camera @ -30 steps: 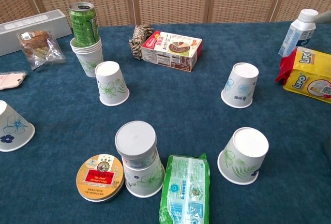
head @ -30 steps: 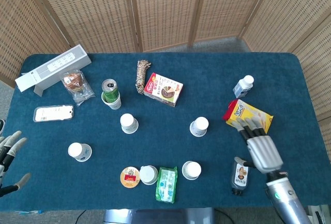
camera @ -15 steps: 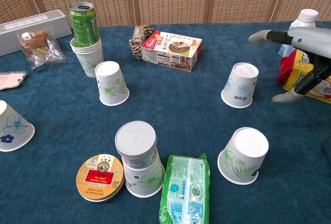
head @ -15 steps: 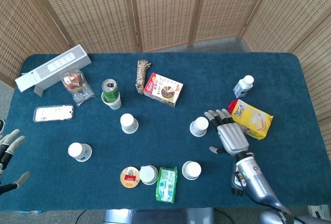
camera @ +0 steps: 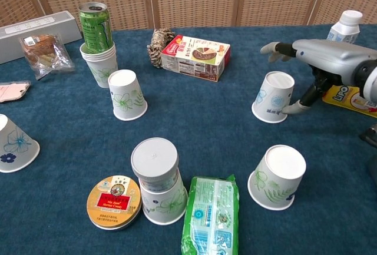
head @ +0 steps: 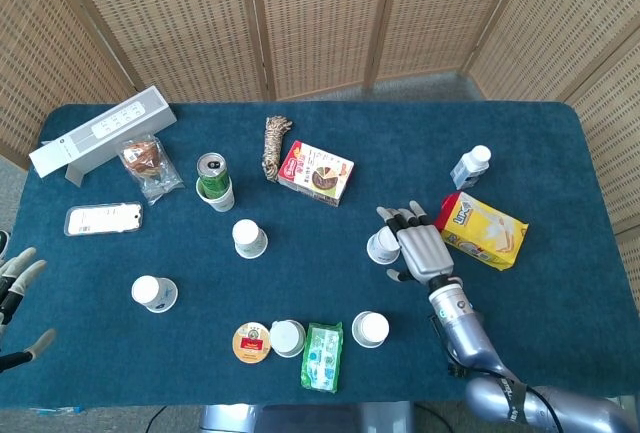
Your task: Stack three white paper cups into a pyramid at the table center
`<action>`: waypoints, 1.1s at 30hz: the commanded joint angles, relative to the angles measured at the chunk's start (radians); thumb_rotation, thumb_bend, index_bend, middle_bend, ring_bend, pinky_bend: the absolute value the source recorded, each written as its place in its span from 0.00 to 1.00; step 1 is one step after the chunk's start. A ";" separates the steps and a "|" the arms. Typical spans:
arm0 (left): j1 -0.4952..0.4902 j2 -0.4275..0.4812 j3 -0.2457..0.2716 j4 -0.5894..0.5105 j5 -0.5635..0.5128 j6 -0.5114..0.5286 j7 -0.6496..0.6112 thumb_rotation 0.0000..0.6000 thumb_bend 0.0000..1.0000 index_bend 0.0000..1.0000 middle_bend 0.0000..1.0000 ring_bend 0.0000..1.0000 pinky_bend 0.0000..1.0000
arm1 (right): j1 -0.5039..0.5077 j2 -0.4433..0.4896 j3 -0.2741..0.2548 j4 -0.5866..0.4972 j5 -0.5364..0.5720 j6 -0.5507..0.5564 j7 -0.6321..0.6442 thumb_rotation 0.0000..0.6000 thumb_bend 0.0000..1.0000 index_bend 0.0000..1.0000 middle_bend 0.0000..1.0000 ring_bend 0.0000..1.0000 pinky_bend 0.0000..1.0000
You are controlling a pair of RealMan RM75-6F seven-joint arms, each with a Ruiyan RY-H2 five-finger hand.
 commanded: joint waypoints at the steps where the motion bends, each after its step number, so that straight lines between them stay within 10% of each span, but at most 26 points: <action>1: -0.001 -0.001 0.000 0.000 -0.002 -0.003 0.001 1.00 0.31 0.00 0.00 0.00 0.00 | 0.006 -0.019 -0.003 0.020 -0.004 0.018 -0.001 1.00 0.21 0.11 0.22 0.18 0.09; 17: -0.003 -0.004 -0.002 0.000 -0.008 -0.014 0.007 1.00 0.31 0.00 0.00 0.00 0.00 | 0.007 -0.077 -0.033 0.113 -0.048 0.079 0.037 1.00 0.36 0.36 0.45 0.36 0.24; 33: -0.002 -0.010 0.002 -0.003 -0.001 -0.017 0.025 1.00 0.31 0.00 0.00 0.00 0.00 | 0.025 -0.046 -0.058 -0.068 -0.158 0.108 0.019 1.00 0.33 0.40 0.47 0.37 0.24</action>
